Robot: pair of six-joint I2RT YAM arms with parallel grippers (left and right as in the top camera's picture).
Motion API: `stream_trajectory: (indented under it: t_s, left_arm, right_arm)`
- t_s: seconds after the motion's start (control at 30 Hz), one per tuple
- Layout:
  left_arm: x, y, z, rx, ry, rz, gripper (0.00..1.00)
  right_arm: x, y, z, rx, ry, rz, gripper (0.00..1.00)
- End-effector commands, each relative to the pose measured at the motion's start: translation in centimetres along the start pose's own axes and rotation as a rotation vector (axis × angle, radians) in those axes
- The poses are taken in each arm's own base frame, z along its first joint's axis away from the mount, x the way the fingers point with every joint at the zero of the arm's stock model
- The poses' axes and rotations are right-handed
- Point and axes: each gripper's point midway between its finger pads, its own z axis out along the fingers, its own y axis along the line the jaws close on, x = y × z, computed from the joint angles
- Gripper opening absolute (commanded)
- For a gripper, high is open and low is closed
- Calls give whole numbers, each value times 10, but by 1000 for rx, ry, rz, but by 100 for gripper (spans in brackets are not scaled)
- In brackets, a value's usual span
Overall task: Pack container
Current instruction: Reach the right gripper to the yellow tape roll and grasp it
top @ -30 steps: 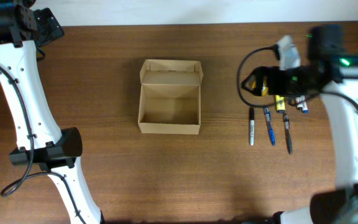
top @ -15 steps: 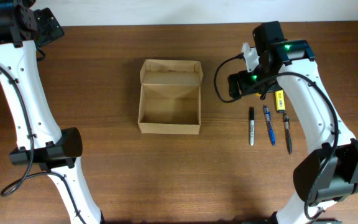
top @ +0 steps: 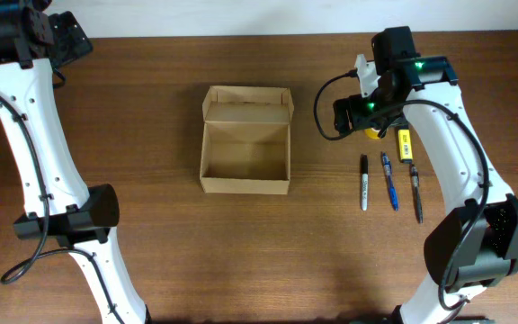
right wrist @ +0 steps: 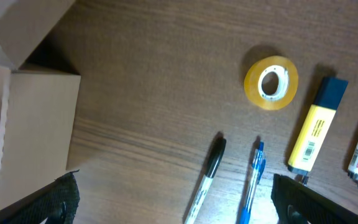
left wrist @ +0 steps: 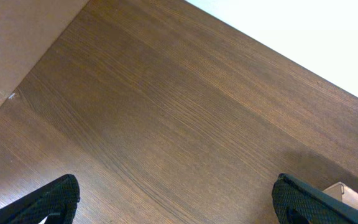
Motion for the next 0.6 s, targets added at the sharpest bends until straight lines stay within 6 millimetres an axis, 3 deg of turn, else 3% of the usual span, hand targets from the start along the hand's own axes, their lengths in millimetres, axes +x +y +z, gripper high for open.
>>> stream_trajectory:
  t_s: [0.0, 0.17, 0.3, 0.4, 0.57]
  left_arm:
    - [-6, 7, -16, 3, -37, -2, 100]
    - [-6, 7, -16, 3, -37, -3, 100]
    - [-6, 7, -16, 3, -37, -3, 100]
    - [-6, 7, -16, 3, -37, -3, 100]
    - [-6, 7, -16, 3, -37, -3, 100]
  right_arm:
    - [-10, -1, -3, 3, -34, -3, 99]
    - [-24, 4, -4, -31, -89, -4, 99]
    - [-29, -18, 5, 83, -98, 174, 99]
    - [-24, -20, 20, 91, -54, 182, 99]
    - [-4, -28, 65, 124, 78, 198, 99]
